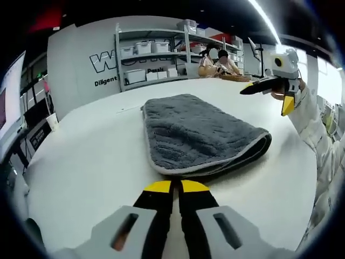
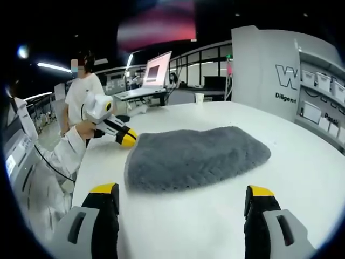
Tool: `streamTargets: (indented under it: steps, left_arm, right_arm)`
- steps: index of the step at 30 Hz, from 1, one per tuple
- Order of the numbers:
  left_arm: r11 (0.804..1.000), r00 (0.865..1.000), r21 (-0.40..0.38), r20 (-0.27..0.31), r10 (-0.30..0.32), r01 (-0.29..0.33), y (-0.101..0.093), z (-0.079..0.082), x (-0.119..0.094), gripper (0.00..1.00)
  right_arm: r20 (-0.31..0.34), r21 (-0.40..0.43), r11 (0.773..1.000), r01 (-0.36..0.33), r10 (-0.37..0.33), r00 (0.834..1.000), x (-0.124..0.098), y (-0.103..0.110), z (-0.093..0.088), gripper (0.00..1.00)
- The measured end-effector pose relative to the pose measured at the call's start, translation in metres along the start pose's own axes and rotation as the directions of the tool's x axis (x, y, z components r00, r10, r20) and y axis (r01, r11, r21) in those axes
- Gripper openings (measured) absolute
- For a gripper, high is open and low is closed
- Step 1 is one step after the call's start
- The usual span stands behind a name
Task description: Open the folded towel by lifting each exposed corner and separating the folded layers until the towel lies flat within the target outline without major curled edges
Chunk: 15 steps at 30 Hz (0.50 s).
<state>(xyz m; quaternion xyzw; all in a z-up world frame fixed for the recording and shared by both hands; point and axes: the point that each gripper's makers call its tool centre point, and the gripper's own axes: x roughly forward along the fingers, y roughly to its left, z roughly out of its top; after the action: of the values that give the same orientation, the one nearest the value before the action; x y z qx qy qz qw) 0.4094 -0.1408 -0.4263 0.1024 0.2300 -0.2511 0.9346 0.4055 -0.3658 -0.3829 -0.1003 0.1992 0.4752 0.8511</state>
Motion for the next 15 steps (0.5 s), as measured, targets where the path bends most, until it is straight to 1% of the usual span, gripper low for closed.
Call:
streamTargets:
  steps: [4,11,15]
  left_arm:
    - [1.0,1.0,-0.007,-0.004,0.025,-0.025,0.008,-0.0009,0.0009,0.03]
    - [0.999,0.999,-0.019,0.002,0.036,-0.036,0.0104,-0.0021,0.0017,0.03]
    - [0.999,0.999,-0.017,0.003,0.037,-0.037,0.0098,-0.0023,0.0018,0.03]
  right_arm:
    - [0.0,0.001,1.0,0.001,-0.001,1.0,-0.0001,-0.0005,0.0,0.96]
    - [-0.003,0.006,1.0,0.003,-0.003,1.0,0.0002,-0.0023,-0.0008,0.95]
    - [0.039,0.041,0.999,0.014,-0.015,0.999,-0.002,-0.0086,0.0053,0.94]
